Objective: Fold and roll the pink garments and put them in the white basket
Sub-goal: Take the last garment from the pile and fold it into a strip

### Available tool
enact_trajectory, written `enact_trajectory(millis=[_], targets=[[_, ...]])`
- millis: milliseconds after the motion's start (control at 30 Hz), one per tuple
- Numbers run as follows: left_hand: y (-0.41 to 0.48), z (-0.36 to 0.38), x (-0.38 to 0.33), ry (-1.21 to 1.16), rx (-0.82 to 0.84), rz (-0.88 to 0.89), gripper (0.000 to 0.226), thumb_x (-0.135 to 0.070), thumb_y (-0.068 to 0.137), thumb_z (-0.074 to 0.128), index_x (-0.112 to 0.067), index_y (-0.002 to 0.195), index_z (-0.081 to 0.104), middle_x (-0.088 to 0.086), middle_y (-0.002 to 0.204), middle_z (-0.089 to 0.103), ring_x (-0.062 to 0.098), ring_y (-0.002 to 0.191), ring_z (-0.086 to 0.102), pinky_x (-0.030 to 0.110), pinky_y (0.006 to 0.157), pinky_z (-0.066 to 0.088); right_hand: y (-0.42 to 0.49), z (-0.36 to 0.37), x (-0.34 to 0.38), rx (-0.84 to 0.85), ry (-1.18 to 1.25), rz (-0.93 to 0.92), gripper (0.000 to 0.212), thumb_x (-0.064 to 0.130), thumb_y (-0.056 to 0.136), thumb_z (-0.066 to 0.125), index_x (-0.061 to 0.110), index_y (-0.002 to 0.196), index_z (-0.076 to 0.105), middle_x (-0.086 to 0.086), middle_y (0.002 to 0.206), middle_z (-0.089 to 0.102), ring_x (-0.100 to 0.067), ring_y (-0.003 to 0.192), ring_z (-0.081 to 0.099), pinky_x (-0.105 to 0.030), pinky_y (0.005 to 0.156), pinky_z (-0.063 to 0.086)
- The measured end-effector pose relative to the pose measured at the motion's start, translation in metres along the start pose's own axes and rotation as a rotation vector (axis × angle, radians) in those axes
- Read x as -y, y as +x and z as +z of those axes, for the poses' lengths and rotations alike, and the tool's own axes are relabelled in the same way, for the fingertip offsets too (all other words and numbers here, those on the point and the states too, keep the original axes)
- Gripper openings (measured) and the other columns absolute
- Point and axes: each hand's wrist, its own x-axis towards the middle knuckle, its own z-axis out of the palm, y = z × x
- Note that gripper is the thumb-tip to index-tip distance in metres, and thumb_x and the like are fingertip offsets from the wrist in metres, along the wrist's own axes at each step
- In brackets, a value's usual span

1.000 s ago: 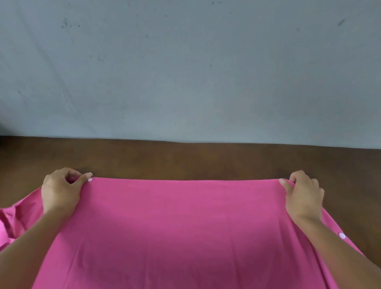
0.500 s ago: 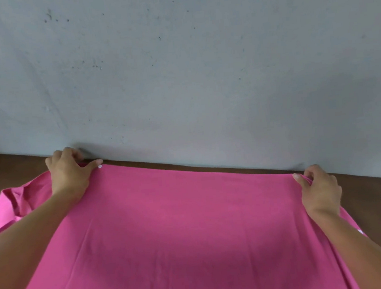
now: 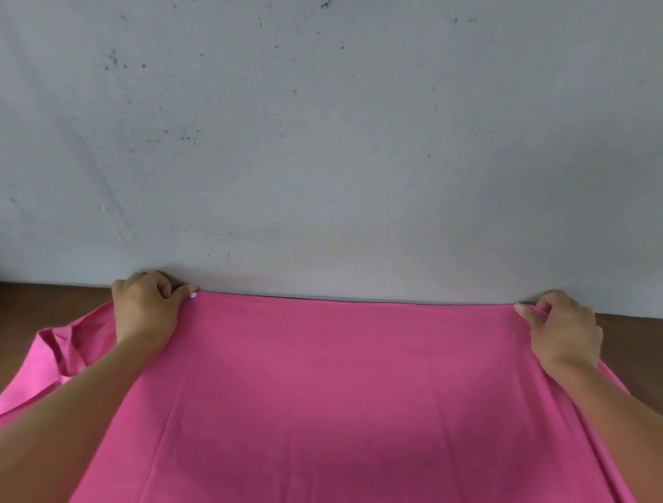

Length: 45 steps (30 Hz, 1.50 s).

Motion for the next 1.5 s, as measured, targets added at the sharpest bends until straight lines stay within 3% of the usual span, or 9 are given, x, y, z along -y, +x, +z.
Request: enact_trajectory(millis=[133, 267, 433, 600, 800, 1067, 1267, 1367, 1500], targets=[[-0.001, 0.003, 0.007, 0.054, 0.064, 0.036, 0.05, -0.031, 0.09, 0.076, -0.017, 0.058, 0.039, 0.002, 0.065, 0.052, 0.031, 0.072, 0.048, 0.038, 0.079, 0.031, -0.007, -0.015, 0.009, 0.045, -0.071, 0.022, 0.035, 0.042, 0.091, 0.068, 0.008, 0.099, 0.06, -0.019, 0.102, 0.061, -0.041, 0.101, 0.055, -0.051, 0.088, 0.04], [-0.017, -0.012, 0.008, 0.12, 0.078, 0.053, 0.039, -0.035, 0.091, 0.072, -0.019, 0.065, 0.049, 0.004, 0.07, 0.054, 0.034, 0.077, 0.049, 0.046, 0.08, 0.04, -0.045, -0.027, 0.027, 0.05, -0.101, -0.098, 0.041, 0.042, 0.093, 0.065, 0.01, 0.118, 0.06, -0.016, 0.116, 0.059, -0.038, 0.114, 0.051, -0.052, 0.096, 0.038], [-0.059, -0.037, -0.005, 0.209, 0.141, 0.015, 0.024, -0.028, 0.087, 0.078, -0.009, 0.079, 0.065, 0.018, 0.094, 0.063, 0.043, 0.099, 0.052, 0.053, 0.084, 0.046, -0.115, -0.038, 0.054, 0.173, -0.054, -0.271, 0.036, 0.044, 0.095, 0.061, 0.02, 0.122, 0.061, -0.003, 0.123, 0.059, -0.026, 0.12, 0.049, -0.048, 0.103, 0.037], [-0.128, -0.074, -0.017, 0.176, 0.146, 0.012, 0.022, -0.025, 0.086, 0.08, -0.007, 0.089, 0.069, 0.015, 0.099, 0.062, 0.043, 0.101, 0.054, 0.055, 0.088, 0.044, -0.184, -0.059, 0.078, 0.226, 0.043, -0.41, 0.029, 0.043, 0.094, 0.063, 0.024, 0.116, 0.062, 0.005, 0.118, 0.059, -0.022, 0.114, 0.051, -0.041, 0.095, 0.041], [-0.233, -0.122, -0.02, 0.161, 0.201, 0.022, 0.019, -0.026, 0.087, 0.076, -0.013, 0.093, 0.064, 0.007, 0.107, 0.06, 0.037, 0.105, 0.051, 0.047, 0.083, 0.041, -0.265, -0.085, 0.092, 0.327, 0.119, -0.504, 0.03, 0.043, 0.096, 0.061, 0.024, 0.12, 0.06, 0.007, 0.123, 0.059, -0.019, 0.119, 0.049, -0.039, 0.101, 0.038], [-0.357, -0.187, -0.006, 0.249, 0.197, -0.023, 0.049, -0.045, 0.094, 0.064, -0.019, 0.134, 0.055, 0.006, 0.14, 0.047, 0.031, 0.137, 0.038, 0.049, 0.109, 0.035, -0.374, -0.122, 0.097, 0.43, 0.217, -0.618, 0.031, 0.041, 0.097, 0.06, 0.025, 0.124, 0.058, 0.01, 0.125, 0.057, -0.016, 0.122, 0.047, -0.036, 0.102, 0.035], [-0.415, -0.236, 0.022, 0.298, 0.118, -0.277, 0.068, -0.061, 0.099, 0.042, -0.019, 0.153, 0.036, 0.013, 0.164, 0.024, 0.032, 0.154, 0.013, 0.054, 0.12, 0.019, -0.448, -0.13, 0.107, 0.519, 0.28, -0.717, 0.044, 0.037, 0.096, 0.064, 0.02, 0.135, 0.055, 0.003, 0.139, 0.055, -0.021, 0.133, 0.046, -0.038, 0.11, 0.035], [-0.43, -0.259, 0.04, 0.297, 0.102, -0.387, 0.074, -0.067, 0.099, 0.033, -0.021, 0.157, 0.031, 0.011, 0.166, 0.02, 0.031, 0.155, 0.012, 0.055, 0.121, 0.016, -0.473, -0.129, 0.111, 0.587, 0.213, -0.741, 0.055, 0.048, 0.101, 0.045, 0.02, 0.149, 0.044, 0.001, 0.157, 0.039, -0.021, 0.148, 0.03, -0.038, 0.119, 0.023], [-0.443, -0.278, 0.07, 0.284, 0.174, -0.507, 0.079, -0.071, 0.098, 0.023, -0.024, 0.161, 0.022, 0.002, 0.17, 0.011, 0.022, 0.156, 0.005, 0.05, 0.125, 0.008, -0.486, -0.126, 0.109, 0.497, 0.165, -0.777, 0.074, 0.063, 0.097, 0.017, 0.018, 0.143, 0.055, -0.005, 0.155, 0.045, -0.027, 0.146, 0.038, -0.045, 0.117, 0.031]])
